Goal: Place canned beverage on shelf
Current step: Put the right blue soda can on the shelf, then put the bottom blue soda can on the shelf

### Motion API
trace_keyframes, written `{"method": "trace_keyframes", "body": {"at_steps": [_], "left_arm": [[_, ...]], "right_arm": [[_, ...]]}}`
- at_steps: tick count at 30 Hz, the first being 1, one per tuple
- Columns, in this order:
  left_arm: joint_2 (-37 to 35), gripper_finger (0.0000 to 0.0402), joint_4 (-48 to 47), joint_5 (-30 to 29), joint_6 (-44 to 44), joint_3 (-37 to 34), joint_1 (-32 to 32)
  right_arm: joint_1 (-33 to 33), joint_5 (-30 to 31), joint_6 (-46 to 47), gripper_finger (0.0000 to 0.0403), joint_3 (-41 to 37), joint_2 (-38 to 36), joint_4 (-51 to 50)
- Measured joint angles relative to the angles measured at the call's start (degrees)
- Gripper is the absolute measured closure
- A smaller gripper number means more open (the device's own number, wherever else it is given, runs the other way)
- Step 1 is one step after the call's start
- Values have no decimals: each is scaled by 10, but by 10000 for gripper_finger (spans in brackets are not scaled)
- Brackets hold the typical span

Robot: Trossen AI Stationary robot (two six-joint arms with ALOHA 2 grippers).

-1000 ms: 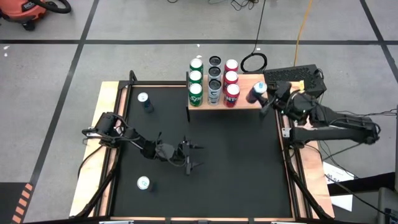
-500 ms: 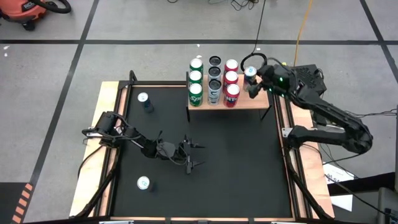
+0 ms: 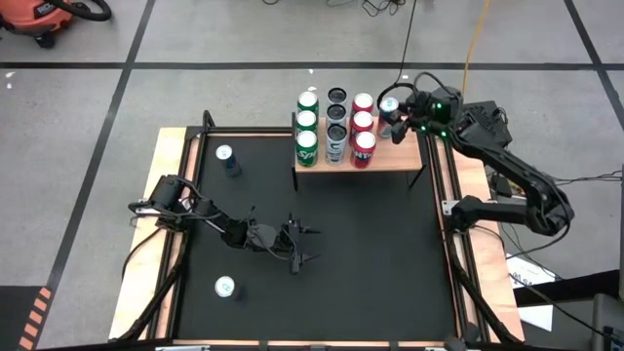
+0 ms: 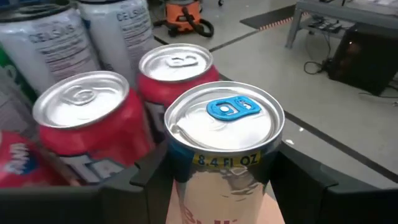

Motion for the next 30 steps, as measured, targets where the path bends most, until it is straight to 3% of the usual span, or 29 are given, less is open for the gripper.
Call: {"method": "trace_keyframes", "body": {"at_steps": [8, 14, 19, 27, 30], "left_arm": [[0, 77, 0, -16, 0, 0, -1], [0, 77, -3, -16, 0, 0, -1], [0, 77, -15, -17, 0, 0, -1], [-10, 77, -54, -20, 0, 0, -4], [-32, 77, -96, -48, 1, 0, -9]], "right_arm": [[-18, -42, -8, 168, 1, 19, 19], [-24, -44, -5, 124, 1, 21, 19], [-24, -44, -9, 116, 1, 7, 31], [-16, -44, -8, 115, 0, -97, -32], [5, -44, -6, 117, -11, -152, -80]]}}
